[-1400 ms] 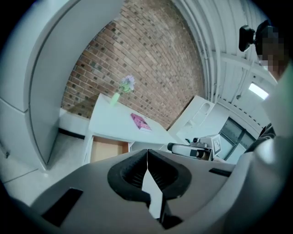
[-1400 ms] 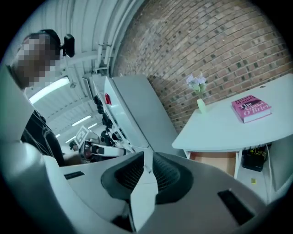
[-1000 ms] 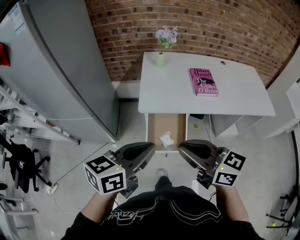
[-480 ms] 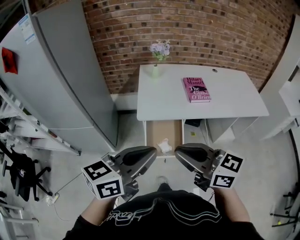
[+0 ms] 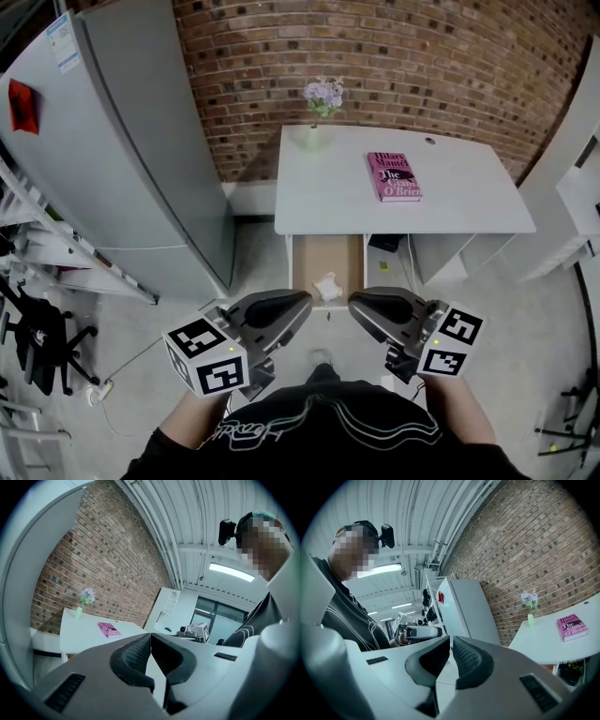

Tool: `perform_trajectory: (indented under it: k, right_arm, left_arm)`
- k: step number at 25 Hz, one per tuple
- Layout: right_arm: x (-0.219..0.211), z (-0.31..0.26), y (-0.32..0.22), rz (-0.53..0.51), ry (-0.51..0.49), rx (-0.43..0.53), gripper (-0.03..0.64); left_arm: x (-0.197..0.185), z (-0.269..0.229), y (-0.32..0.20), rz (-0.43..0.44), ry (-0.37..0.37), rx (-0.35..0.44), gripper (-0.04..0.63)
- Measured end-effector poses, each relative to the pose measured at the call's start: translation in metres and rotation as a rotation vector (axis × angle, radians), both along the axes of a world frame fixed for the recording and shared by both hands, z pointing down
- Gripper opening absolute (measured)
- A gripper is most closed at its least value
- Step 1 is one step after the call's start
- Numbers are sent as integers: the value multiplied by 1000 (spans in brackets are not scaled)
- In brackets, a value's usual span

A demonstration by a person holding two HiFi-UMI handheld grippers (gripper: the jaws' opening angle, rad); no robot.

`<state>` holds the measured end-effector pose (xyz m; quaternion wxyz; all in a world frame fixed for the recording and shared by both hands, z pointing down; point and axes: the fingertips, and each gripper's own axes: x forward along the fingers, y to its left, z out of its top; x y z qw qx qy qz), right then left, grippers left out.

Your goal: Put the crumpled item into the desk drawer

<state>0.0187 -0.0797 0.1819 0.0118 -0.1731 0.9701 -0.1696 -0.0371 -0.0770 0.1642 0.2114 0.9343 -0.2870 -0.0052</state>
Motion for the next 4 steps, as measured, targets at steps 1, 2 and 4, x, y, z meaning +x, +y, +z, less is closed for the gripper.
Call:
perform_trajectory:
  k: [1, 2, 4]
  right_arm:
    - [-2, 1, 0, 2, 1, -3, 54]
    - [-5, 3, 1, 3, 2, -7, 54]
    - [-11, 6, 2, 4, 4, -14, 54]
  left_arm:
    - [-3, 2, 0, 0, 0, -4, 21]
    - [-6, 4, 1, 0, 0, -7, 21]
    - [-11, 7, 2, -1, -4, -13, 21]
